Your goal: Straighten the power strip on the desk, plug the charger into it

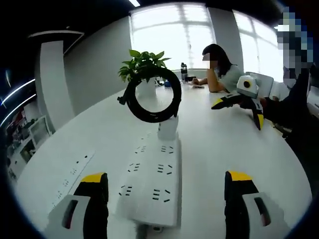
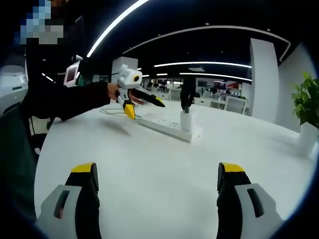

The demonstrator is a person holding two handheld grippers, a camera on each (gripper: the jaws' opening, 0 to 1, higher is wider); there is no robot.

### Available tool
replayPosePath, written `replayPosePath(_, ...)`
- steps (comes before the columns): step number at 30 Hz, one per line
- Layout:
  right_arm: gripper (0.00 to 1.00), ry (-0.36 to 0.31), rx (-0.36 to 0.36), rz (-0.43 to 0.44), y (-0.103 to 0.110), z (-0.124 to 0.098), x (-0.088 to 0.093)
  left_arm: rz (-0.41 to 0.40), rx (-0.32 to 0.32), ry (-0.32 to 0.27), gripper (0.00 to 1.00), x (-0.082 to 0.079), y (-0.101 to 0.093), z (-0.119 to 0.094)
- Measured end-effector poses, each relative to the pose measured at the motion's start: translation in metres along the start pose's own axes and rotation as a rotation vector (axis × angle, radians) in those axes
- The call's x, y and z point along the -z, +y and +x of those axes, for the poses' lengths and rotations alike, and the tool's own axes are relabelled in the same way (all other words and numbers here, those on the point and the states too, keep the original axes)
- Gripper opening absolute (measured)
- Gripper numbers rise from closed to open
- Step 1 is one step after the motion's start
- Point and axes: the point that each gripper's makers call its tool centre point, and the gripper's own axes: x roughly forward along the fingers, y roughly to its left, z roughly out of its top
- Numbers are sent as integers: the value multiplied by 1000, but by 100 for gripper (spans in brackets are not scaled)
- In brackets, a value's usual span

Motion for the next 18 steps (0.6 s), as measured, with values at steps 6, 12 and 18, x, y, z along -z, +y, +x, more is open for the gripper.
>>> replayPosePath(6, 100, -2, -2, 4, 2, 2, 1, -13, 14, 3, 99, 1, 3, 4)
replayPosePath(12, 100, -9, -8, 7, 4, 2, -2, -12, 23, 12, 99, 1, 4, 7)
replayPosePath(18, 99, 3, -11, 4, 3, 3, 0, 0, 57, 41, 99, 3, 3, 12)
